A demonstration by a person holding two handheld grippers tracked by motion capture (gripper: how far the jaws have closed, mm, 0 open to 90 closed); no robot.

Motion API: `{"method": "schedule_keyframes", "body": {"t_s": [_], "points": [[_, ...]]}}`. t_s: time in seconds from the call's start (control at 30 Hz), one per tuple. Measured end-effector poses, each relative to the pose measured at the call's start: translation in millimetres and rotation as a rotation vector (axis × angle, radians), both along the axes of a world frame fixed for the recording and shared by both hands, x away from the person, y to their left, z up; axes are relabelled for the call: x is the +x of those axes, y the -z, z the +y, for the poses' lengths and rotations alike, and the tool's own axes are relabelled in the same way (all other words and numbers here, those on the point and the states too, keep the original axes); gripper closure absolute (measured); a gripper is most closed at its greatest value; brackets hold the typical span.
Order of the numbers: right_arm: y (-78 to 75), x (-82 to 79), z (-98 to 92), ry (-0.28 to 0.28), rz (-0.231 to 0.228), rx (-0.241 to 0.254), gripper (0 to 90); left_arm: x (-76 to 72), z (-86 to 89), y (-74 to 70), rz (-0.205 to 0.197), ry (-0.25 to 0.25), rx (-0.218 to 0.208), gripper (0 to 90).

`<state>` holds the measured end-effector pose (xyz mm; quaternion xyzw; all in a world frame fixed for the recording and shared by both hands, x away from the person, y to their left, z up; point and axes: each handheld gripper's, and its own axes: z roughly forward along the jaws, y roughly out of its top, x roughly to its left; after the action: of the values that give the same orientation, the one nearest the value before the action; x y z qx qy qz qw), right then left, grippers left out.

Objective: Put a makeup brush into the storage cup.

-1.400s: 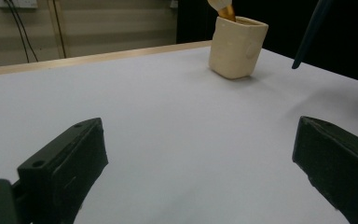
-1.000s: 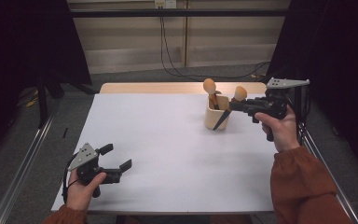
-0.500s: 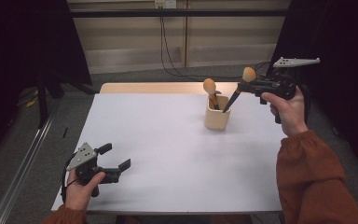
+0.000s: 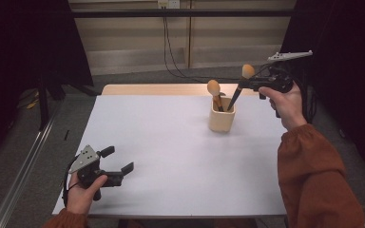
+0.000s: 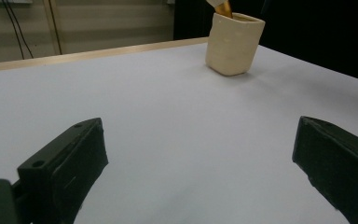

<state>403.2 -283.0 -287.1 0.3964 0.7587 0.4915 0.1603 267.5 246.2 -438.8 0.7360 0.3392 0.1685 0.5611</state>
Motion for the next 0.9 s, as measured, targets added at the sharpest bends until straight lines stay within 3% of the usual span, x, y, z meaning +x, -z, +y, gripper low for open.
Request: {"method": "schedule_keyframes", "body": {"t_s": [0.33,0.9], "points": [[1.5,16.3,10.2,0.007,0.033,-0.049,73.8,1.2,2.3,1.2,0.009,-0.013,-0.002,2.8],[28.9,30.3,10.8,0.013,0.09,-0.059,73.8,3.8,-1.9,1.9,0.016,-0.006,0.004,2.8]]}}
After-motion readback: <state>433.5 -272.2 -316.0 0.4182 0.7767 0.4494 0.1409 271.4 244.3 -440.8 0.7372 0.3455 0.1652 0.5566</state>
